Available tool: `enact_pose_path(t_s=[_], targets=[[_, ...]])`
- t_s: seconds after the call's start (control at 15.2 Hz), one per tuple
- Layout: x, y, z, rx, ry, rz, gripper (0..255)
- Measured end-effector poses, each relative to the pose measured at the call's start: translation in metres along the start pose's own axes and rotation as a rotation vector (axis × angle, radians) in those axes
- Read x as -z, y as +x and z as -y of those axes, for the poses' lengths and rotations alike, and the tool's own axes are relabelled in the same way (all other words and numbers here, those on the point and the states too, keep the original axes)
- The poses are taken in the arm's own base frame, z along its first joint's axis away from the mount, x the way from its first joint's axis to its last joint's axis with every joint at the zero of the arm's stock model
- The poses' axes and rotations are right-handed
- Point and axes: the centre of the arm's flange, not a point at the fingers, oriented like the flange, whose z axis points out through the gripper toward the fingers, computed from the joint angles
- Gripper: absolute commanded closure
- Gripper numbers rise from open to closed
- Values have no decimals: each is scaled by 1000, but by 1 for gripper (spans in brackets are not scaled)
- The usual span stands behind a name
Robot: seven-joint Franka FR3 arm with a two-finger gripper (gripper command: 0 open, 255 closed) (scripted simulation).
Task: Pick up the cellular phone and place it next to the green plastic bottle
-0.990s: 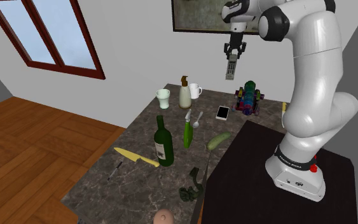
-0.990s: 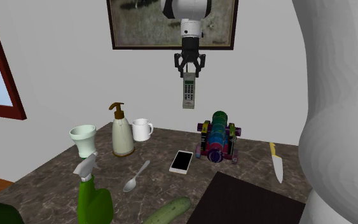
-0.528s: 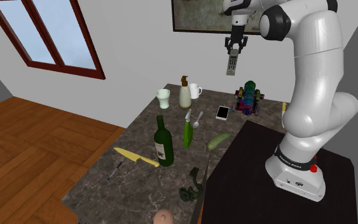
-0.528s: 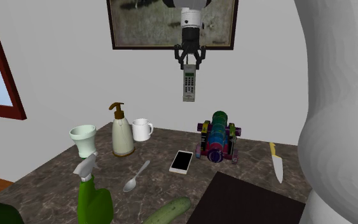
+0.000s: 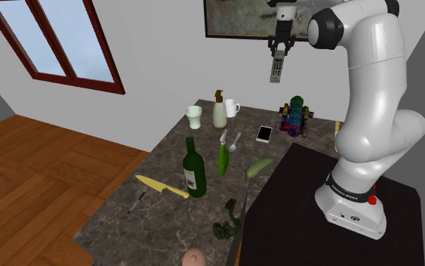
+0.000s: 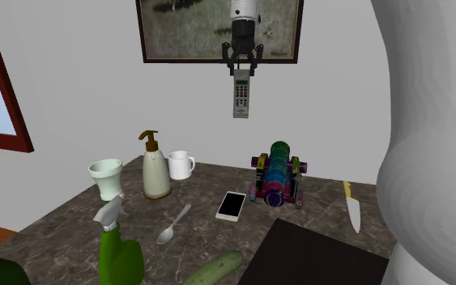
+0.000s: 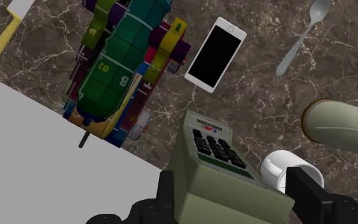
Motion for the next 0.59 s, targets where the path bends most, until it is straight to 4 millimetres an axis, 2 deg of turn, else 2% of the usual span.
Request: enact_pose_path(t_s=[0.2, 0.59], targets=[[11, -6, 4, 0, 0, 0, 255], [8, -66, 43, 0, 0, 0, 255]])
